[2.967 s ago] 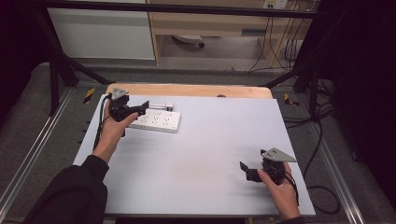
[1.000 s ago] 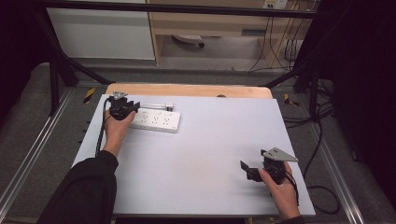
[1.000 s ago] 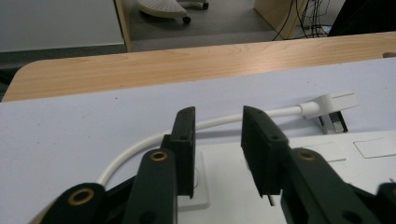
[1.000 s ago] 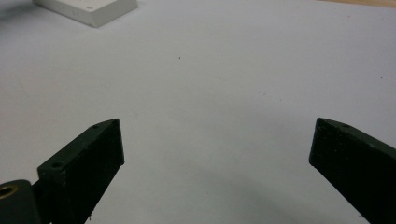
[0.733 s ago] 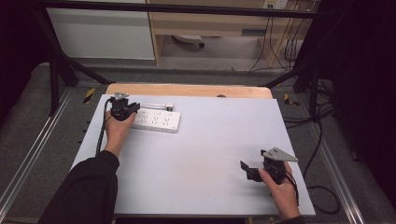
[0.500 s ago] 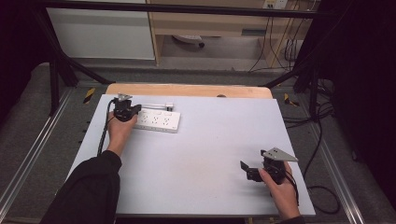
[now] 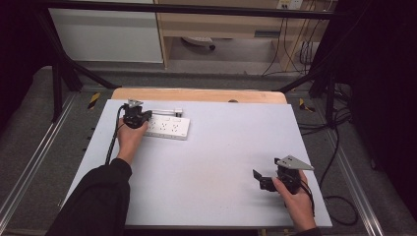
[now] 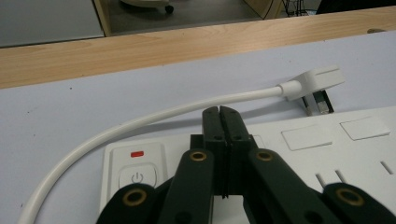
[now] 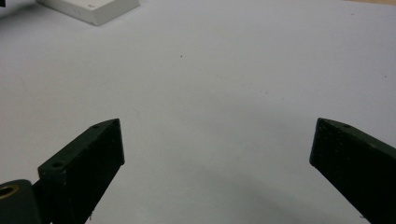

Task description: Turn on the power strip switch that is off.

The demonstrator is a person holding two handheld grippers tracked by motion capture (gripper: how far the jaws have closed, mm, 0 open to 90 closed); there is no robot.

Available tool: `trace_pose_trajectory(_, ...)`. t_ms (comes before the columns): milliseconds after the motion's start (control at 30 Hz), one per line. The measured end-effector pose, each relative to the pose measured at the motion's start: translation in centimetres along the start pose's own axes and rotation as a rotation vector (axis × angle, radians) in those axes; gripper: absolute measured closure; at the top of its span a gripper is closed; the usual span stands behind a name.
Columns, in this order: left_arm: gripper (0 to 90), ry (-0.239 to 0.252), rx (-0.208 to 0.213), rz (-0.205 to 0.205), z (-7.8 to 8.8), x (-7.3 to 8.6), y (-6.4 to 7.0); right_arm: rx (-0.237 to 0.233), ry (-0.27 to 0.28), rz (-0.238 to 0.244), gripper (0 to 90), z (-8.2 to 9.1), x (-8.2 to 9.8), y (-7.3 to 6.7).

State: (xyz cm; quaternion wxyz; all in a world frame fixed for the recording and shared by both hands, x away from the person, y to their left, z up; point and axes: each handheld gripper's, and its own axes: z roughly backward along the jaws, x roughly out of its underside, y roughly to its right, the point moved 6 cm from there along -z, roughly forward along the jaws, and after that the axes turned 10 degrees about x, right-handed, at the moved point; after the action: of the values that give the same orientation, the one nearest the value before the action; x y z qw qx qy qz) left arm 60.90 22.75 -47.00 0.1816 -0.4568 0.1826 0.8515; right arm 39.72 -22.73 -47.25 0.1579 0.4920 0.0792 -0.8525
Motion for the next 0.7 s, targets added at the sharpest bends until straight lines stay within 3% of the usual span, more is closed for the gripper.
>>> trace_pose_trajectory(700, 90.0, -0.002, 0.003, -0.003, -0.36, 0.22, 0.07, -0.004, -0.006, 0.006, 3.3, -0.04, 0.07, -0.07)
